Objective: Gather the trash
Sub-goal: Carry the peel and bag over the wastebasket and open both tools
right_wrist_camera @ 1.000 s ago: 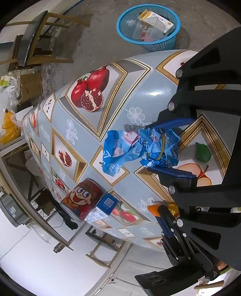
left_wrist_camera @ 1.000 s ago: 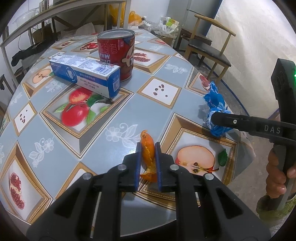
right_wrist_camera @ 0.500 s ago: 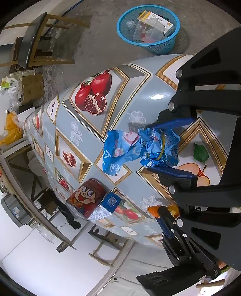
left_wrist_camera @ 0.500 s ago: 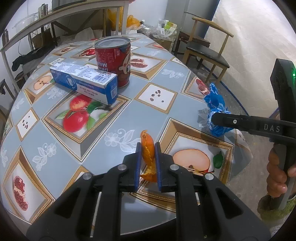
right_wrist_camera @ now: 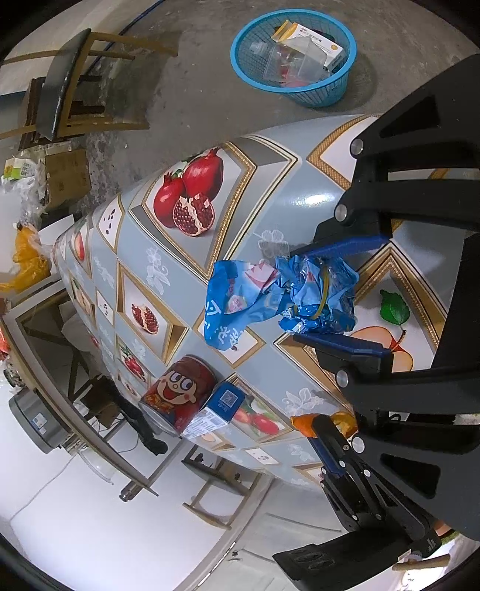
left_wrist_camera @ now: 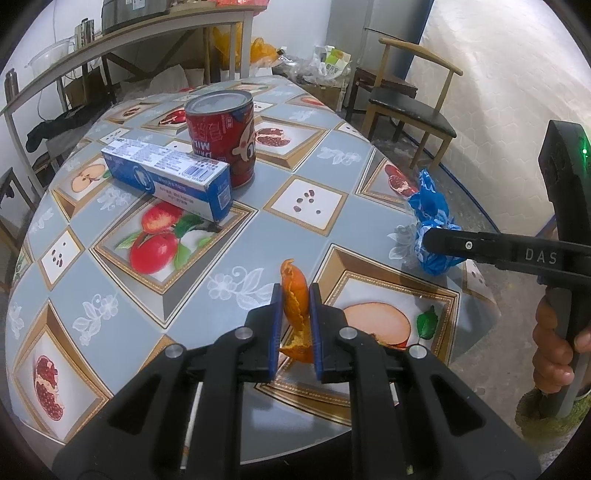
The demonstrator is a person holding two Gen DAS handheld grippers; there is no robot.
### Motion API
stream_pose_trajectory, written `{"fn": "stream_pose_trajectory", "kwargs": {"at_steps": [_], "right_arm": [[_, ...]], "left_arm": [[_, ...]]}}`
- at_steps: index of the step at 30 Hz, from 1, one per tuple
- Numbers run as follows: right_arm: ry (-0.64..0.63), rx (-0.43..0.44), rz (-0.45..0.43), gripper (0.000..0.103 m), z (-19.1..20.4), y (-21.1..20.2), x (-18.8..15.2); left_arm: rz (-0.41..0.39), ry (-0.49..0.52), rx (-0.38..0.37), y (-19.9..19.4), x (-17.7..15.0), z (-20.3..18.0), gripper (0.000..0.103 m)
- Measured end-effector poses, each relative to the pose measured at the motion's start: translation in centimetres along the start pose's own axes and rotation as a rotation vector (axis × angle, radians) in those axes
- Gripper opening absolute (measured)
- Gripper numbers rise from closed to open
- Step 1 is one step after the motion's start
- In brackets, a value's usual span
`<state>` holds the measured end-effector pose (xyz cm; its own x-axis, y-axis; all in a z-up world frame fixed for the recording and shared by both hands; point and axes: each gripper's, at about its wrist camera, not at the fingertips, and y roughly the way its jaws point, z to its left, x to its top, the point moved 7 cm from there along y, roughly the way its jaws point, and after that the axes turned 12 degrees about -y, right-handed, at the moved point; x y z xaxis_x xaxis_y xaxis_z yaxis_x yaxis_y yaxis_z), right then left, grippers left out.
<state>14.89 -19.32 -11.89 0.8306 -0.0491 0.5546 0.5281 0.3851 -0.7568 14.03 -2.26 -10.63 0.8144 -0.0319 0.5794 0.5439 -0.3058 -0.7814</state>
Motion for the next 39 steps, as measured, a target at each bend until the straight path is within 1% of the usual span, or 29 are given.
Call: {"fn": "stream_pose_trajectory", "kwargs": {"at_steps": [4,6,10,15,19,21,25,30,33,34,37,39], "right_arm": [[0.007,-0.002,-0.018,0.037,-0.4,-0.8,0.0],[0.014,-0.010,-0.033,0.037,-0.8,-1.5,0.2],[0.054,-0.049,-0.095,0.037,-2.9,-4.3,0.6],[0.141,-0.125,-0.179,0.037,-7.4,-8.8,0.2],[0.243,-0.186,-0.232,0.037,-11.9,-12.4,-1.6],[0.288,-0.210,-0.242,0.037,-13.7,-13.4,-2.6],[0.396,-0.238,-0.242,0.037,-17.7,-14.5,-5.3],[0.511,-0.250,-0.221,0.037,-21.7,-14.0,-8.3],[0.597,-0.243,-0.210,0.037,-24.5,-13.3,-10.2],[0.613,-0.237,-0.207,0.037,-25.1,-13.0,-10.6],[0.658,-0.227,-0.188,0.037,-27.3,-12.0,-11.5],[0.686,-0.223,-0.177,0.037,-28.6,-11.3,-11.9]], "left_arm": [[-0.008,0.008,-0.006,-0.3,0.2,-0.6,0.012],[-0.013,0.014,-0.021,-0.5,0.7,-1.2,0.012],[-0.024,0.033,-0.063,-0.9,1.7,-2.9,0.012],[-0.012,0.080,-0.161,-0.6,3.7,-7.1,0.012],[0.017,0.119,-0.244,0.2,4.6,-11.0,0.012],[0.049,0.140,-0.290,0.9,4.8,-13.4,0.012],[0.118,0.167,-0.348,2.8,4.4,-17.3,0.012],[0.258,0.168,-0.404,6.4,3.5,-22.0,0.012],[0.327,0.172,-0.411,8.9,3.1,-24.5,0.012],[0.344,0.175,-0.408,9.6,3.0,-25.1,0.013],[0.428,0.173,-0.405,12.5,2.6,-27.9,0.013],[0.461,0.178,-0.397,14.2,2.5,-29.6,0.013]]}}
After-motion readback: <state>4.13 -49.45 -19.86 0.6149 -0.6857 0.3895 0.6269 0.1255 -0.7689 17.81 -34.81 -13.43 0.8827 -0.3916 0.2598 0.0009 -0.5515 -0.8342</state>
